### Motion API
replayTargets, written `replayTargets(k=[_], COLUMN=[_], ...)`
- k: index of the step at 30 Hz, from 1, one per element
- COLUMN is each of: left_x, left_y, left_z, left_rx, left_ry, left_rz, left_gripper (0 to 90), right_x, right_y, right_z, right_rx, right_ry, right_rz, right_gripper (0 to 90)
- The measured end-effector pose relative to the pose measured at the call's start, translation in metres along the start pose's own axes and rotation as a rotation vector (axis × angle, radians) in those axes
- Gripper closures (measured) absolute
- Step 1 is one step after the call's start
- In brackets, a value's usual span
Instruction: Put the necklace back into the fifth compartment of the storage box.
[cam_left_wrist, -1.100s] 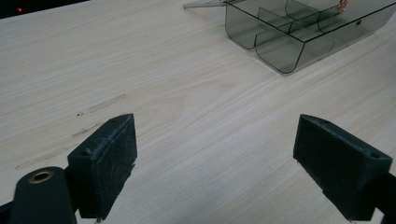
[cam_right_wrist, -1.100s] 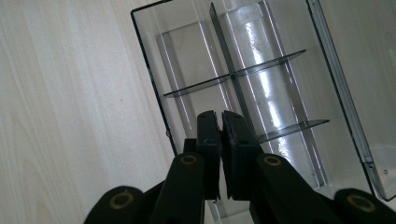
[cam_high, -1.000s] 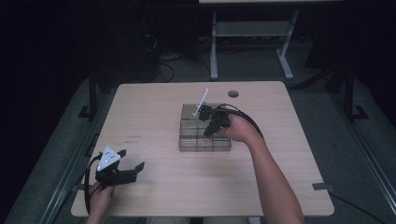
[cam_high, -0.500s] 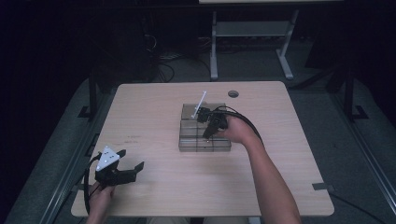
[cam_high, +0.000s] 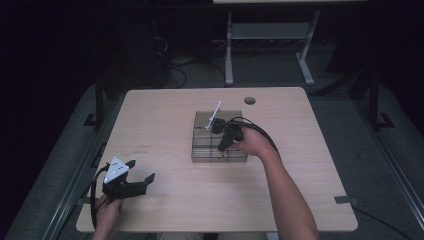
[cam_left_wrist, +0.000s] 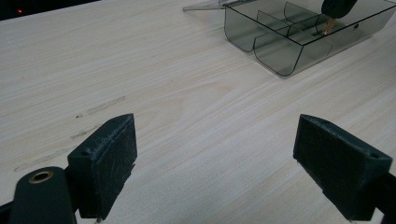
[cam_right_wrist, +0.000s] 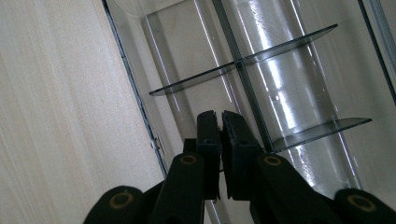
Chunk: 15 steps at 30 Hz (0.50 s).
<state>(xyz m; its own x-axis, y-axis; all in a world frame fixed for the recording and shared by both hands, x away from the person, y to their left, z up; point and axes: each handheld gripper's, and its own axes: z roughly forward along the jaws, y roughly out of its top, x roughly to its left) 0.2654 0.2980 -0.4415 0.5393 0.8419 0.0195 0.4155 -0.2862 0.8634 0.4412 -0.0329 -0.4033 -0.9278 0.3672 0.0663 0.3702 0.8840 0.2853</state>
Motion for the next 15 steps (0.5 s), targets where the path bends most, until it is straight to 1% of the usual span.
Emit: replayTargets(k=[6,8,15], left_x=[0.000,0.000,0.000], left_y=[0.000,0.000,0.000], left_z=[0.000,0.000,0.000], left_rx=[-0.001,-0.001,-0.004], left_ry=[0.000,0.000,0.001], left_rz=[0.002,0.004,0.002], left_gripper=[13.0,13.0,13.0], right_x=[0.000,0.000,-0.004], right_y=[0.002,0.002,-0.001], right_z=[0.003,0.005,0.014], right_rx=[-0.002,-0.001,0.002], right_ry=[-0.001,0.005,0.018], right_rz=[0.002,0.003,0.025], right_gripper=[85.6,85.6,85.5])
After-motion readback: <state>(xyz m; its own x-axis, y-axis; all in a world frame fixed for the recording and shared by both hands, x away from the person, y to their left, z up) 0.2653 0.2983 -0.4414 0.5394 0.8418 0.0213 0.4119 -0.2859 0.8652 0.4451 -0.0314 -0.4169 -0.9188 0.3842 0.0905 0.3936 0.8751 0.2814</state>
